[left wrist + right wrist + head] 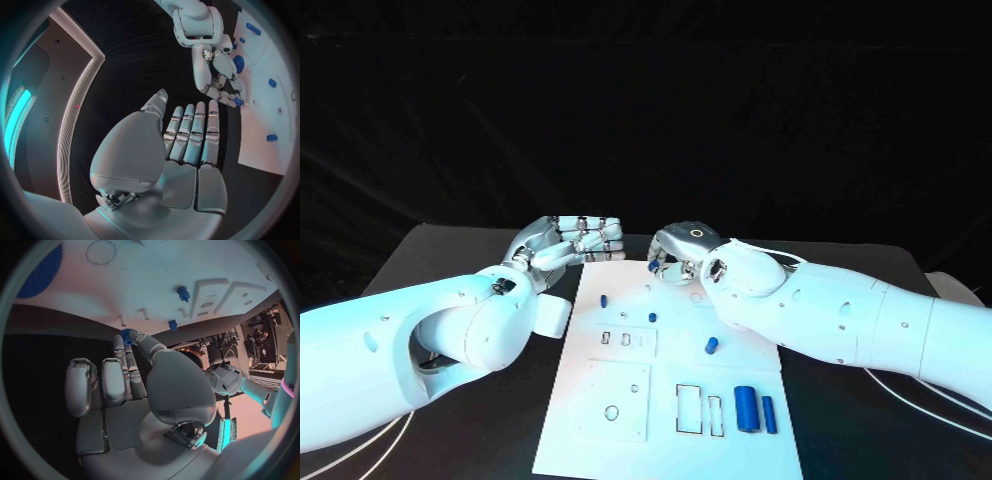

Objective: Assemble the parts on the task board

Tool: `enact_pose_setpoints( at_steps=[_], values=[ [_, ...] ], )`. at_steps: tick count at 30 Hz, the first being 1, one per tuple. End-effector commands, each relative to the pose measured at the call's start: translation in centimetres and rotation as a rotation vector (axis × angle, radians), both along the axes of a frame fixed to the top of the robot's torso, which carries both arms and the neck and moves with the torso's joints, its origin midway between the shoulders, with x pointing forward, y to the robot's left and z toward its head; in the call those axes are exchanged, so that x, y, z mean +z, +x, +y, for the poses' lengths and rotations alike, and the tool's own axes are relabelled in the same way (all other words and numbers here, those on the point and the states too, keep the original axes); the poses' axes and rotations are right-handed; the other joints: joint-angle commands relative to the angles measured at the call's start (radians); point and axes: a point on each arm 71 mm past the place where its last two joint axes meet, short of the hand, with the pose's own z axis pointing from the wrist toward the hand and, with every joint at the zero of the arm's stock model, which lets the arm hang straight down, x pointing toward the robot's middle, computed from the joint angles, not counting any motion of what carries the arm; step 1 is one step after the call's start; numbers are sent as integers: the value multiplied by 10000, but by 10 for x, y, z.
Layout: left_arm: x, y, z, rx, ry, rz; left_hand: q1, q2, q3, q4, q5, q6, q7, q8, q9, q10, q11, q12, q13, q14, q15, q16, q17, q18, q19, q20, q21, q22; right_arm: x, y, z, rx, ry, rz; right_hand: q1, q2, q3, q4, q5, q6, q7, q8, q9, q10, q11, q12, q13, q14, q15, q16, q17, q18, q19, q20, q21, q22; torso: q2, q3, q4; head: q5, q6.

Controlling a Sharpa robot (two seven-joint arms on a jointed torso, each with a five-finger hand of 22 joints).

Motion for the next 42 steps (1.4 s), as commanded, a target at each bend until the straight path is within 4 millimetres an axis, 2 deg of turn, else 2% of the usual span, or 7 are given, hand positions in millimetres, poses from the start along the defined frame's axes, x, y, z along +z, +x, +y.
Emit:
enact_pose_setpoints(
  at_steps=[1,9,16,22,28,34,42],
  values=[
    [3,0,-2,-204,-62,-128,26,112,-12,-62,-24,-43,126,-44,-13,-24,43,-58,-15,-5,46,-37,-15,131,46,-10,65,-7,-3,0,2,96,-232,258,-2,-97,53,33,-13,78,-4,29,43,-10,36,-35,2,246,-60,49,9,-104,10,18,7,16,6,-2,-6,21,-8],
    [5,0,-3,-209,-68,-164,28,114,-12,-64,-24,-45,127,-47,-13,-27,45,-62,-15,-7,47,-41,-16,130,46,-10,66,-8,-6,1,1,-44,-443,365,-22,-113,66,67,-61,61,4,20,52,-23,45,-54,-5,243,-51,54,-1,-101,-1,24,1,7,10,-4,5,37,-35],
    [6,0,-4,-240,-75,-173,33,117,-12,-71,-23,-49,130,-54,-13,-33,48,-70,-15,-11,50,-50,-17,129,46,-10,66,-9,-8,4,0,-175,-634,409,-49,-141,74,105,-104,32,14,5,60,-46,57,-77,-14,241,-42,65,2,-100,-8,32,-2,6,21,-5,-2,34,-10],
    [6,0,-4,-255,-76,-174,35,118,-12,-72,-23,-51,131,-56,-13,-34,49,-72,-15,-12,51,-52,-18,129,46,-10,66,-10,-8,4,4,-247,-717,369,-55,-149,77,117,-128,24,15,1,63,-52,59,-84,-16,241,-38,69,4,-103,0,34,5,22,33,-5,23,49,-20],
    [7,1,-4,-248,-67,-169,35,118,-12,-72,-23,-51,131,-56,-13,-34,49,-72,-15,-12,51,-52,-18,129,46,-10,66,-10,-9,4,7,-335,-721,333,-61,-150,90,138,-152,8,22,-7,67,-62,65,-95,-20,240,-34,75,6,-104,4,38,10,33,30,-6,-17,87,-47],
    [7,1,-4,-254,-67,-176,35,118,-12,-72,-23,-51,131,-56,-13,-34,49,-72,-15,-12,51,-52,-18,129,46,-10,66,-10,-10,6,7,-426,-723,303,-69,-172,104,161,-167,-26,33,-26,71,-87,75,-115,-27,236,-27,79,0,-101,-7,44,2,23,34,-7,-5,83,-40],
    [7,1,-3,-262,-57,-156,42,119,-16,-84,-24,-58,135,-68,-13,-44,53,-85,-14,-20,56,-68,-20,127,44,-10,65,-13,-10,7,8,-498,-760,316,-161,-333,122,284,-191,-268,93,-162,59,-254,140,-221,-64,219,26,94,-29,-94,-35,86,-18,9,39,-6,-9,80,-14]
  ],
)
